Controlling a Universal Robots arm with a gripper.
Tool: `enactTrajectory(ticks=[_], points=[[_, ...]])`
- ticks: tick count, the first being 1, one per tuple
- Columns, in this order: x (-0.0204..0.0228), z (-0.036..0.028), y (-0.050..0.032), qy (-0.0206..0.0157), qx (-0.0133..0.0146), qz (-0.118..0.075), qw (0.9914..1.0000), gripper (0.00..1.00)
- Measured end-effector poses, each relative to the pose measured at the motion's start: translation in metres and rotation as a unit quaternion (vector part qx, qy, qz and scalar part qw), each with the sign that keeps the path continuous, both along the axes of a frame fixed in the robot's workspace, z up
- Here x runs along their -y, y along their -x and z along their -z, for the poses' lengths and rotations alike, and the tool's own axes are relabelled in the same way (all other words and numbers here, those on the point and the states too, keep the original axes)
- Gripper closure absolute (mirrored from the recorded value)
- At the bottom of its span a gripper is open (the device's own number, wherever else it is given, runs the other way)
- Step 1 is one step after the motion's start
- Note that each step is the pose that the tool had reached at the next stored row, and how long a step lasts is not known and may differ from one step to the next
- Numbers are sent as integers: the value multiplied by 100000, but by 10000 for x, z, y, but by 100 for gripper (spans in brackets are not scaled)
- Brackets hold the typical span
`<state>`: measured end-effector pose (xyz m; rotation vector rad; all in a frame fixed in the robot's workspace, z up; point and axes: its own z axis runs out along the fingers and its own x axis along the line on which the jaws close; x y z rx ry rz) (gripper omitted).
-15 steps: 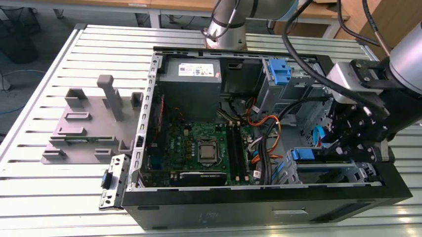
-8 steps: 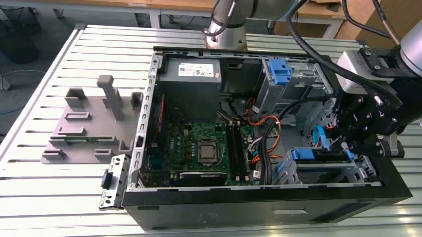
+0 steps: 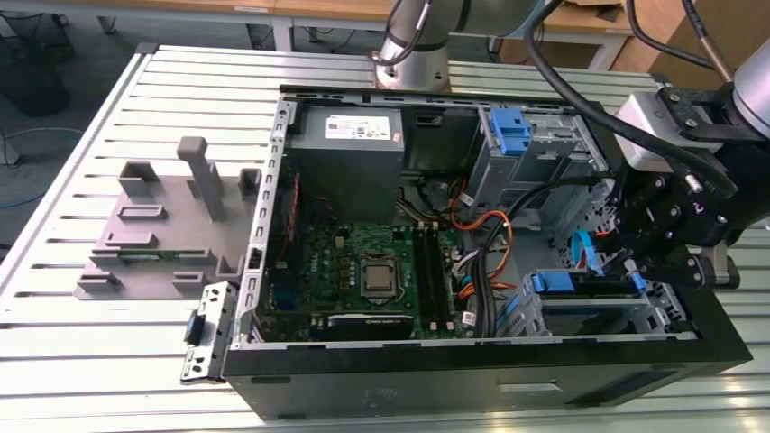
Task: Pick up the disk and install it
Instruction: 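Insert the first disk wire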
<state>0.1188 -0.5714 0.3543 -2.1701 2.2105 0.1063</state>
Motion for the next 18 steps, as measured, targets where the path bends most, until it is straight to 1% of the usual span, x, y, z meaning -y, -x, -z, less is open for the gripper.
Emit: enactTrajectory(ticks=[8,18], points=[[0,-12,0,-3,-2,3,100000,71],[-6,-10,-46,-3,-2,1,100000,71]])
